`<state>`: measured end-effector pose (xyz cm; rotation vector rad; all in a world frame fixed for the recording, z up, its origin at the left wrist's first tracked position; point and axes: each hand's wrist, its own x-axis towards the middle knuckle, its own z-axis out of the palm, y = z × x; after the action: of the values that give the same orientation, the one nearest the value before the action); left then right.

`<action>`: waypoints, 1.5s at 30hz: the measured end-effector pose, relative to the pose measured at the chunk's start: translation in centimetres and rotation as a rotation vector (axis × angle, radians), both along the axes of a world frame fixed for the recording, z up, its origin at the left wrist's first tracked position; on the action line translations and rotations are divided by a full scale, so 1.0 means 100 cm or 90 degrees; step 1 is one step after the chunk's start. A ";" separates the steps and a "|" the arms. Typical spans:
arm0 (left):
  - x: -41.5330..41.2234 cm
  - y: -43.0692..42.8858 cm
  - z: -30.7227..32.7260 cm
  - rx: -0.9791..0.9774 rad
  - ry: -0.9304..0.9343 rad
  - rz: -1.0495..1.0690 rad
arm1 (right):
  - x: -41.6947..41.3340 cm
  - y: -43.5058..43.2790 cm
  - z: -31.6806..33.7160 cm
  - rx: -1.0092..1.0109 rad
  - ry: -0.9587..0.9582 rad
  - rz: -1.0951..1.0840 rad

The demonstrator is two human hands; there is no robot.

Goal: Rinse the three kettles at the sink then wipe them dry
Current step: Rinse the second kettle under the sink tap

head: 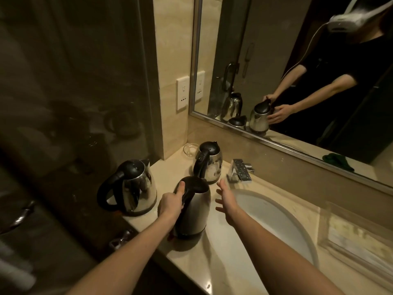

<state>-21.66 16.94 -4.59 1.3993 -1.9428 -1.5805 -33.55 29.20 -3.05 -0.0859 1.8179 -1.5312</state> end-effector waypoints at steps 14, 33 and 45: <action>-0.053 0.073 0.008 0.050 0.072 -0.141 | -0.047 0.085 0.013 0.015 0.041 -0.140; -0.120 0.079 -0.041 0.265 -0.016 -0.289 | -0.116 0.095 -0.032 -0.008 -0.117 -0.193; -0.166 0.065 -0.089 0.261 -0.102 -0.143 | -0.157 0.069 -0.058 0.040 -0.081 -0.128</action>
<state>-38.25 23.43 -13.53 1.5387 -2.0028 -2.1272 -49.29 36.13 -8.81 0.2264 1.8138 -1.5763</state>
